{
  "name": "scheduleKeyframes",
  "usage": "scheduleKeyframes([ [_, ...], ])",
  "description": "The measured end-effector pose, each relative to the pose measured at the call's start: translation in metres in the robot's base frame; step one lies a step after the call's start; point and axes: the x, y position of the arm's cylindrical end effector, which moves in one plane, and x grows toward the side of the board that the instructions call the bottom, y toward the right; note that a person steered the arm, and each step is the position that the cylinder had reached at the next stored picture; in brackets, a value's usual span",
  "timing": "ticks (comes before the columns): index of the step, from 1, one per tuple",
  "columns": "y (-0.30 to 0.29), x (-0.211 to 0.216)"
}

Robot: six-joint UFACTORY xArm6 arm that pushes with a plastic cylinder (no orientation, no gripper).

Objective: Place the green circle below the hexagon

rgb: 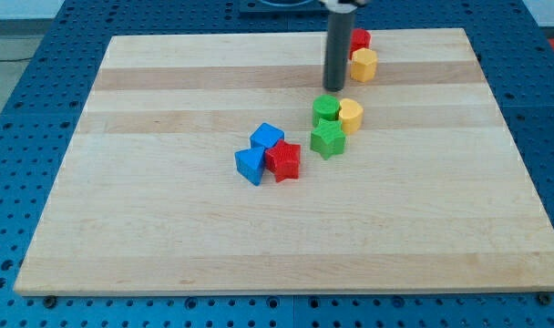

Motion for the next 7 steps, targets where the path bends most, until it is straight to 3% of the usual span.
scheduleKeyframes([
  [2, -0.053, 0.066],
  [3, -0.033, 0.082],
  [7, 0.017, 0.025],
])
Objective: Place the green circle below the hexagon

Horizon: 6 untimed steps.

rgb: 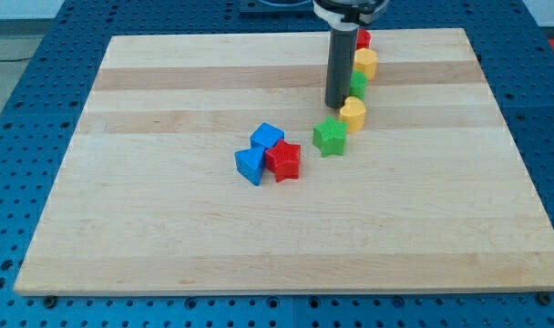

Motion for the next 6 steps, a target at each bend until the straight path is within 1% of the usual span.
scheduleKeyframes([
  [1, -0.028, -0.001],
  [2, -0.029, -0.013],
  [4, 0.004, -0.019],
  [5, 0.012, -0.019],
  [6, 0.005, -0.019],
])
